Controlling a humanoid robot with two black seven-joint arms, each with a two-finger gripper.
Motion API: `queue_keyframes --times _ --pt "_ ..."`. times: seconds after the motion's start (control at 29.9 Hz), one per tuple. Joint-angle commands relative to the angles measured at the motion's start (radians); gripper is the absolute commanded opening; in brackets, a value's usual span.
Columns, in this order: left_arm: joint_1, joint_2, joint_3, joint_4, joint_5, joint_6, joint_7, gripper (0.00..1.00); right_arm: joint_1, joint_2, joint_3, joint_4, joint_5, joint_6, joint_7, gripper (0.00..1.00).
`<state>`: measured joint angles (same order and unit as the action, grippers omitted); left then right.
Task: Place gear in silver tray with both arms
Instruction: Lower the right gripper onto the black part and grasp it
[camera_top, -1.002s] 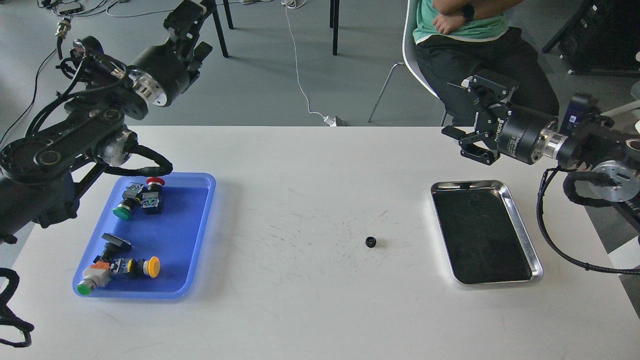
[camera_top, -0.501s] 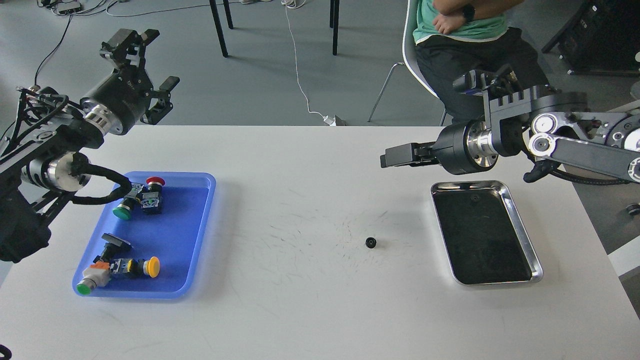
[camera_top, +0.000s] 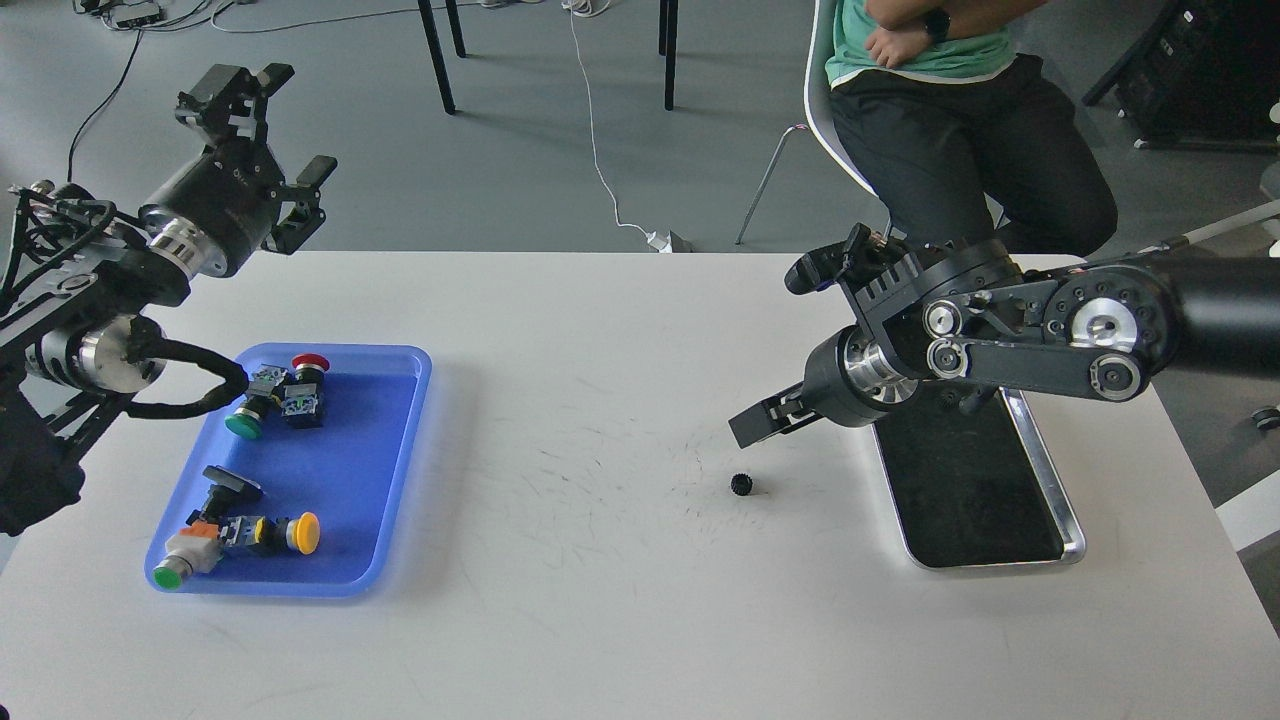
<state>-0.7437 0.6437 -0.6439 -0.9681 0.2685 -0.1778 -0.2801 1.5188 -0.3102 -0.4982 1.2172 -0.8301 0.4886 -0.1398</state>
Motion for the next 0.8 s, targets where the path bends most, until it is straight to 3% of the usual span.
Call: queue_keyframes --times 0.0,0.23,0.77 --pt "0.001 0.001 -0.005 0.0 0.0 0.0 -0.002 0.98 0.0 0.063 -0.028 -0.036 0.038 0.0 0.0 0.95" --pt "0.001 0.001 -0.014 0.0 0.0 0.003 -0.016 0.98 -0.006 0.174 -0.114 -0.065 0.114 0.0 -0.006 0.93" --pt "0.001 -0.001 -0.022 0.0 -0.003 0.004 -0.016 0.98 -0.038 0.25 -0.158 -0.14 0.112 0.0 -0.006 0.81"
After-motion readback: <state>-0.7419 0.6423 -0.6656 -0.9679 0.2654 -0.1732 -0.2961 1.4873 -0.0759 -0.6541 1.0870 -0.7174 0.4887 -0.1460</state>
